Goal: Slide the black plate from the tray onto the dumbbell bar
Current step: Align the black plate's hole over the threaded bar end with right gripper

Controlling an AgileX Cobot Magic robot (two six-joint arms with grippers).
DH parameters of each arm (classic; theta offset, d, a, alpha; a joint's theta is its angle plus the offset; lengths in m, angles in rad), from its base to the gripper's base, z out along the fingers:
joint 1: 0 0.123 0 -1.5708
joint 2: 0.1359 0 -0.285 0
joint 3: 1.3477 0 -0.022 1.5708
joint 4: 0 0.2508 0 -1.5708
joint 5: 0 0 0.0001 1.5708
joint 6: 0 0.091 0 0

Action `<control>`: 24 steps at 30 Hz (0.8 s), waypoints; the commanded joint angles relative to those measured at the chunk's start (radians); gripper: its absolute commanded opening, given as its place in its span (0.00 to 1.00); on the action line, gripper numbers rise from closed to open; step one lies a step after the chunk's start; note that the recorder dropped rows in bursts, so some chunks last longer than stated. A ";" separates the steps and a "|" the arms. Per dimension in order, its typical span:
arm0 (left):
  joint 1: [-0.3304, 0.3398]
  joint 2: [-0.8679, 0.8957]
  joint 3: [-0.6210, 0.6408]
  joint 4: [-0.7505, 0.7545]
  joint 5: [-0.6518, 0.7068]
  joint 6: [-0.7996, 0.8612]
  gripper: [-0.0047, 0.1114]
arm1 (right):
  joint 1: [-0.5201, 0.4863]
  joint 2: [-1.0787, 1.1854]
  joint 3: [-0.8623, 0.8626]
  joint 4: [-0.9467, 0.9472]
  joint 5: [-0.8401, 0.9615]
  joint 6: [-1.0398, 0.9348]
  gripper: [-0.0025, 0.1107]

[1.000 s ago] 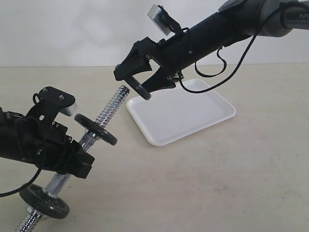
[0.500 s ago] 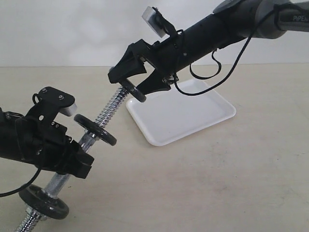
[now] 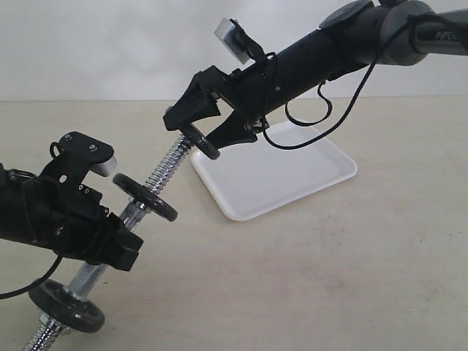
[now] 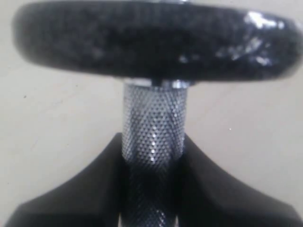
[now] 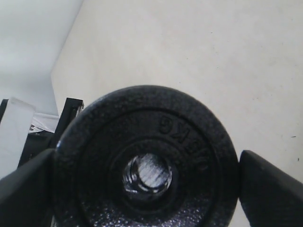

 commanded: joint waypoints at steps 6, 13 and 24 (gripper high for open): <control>-0.003 -0.048 -0.032 -0.185 -0.005 0.133 0.07 | 0.048 -0.018 -0.013 0.071 0.024 -0.021 0.02; -0.003 -0.048 -0.032 -0.237 0.007 0.186 0.07 | 0.059 -0.018 -0.013 0.071 0.024 -0.017 0.02; -0.003 -0.048 -0.032 -0.237 -0.035 0.186 0.07 | 0.059 -0.018 -0.013 0.060 0.024 0.009 0.02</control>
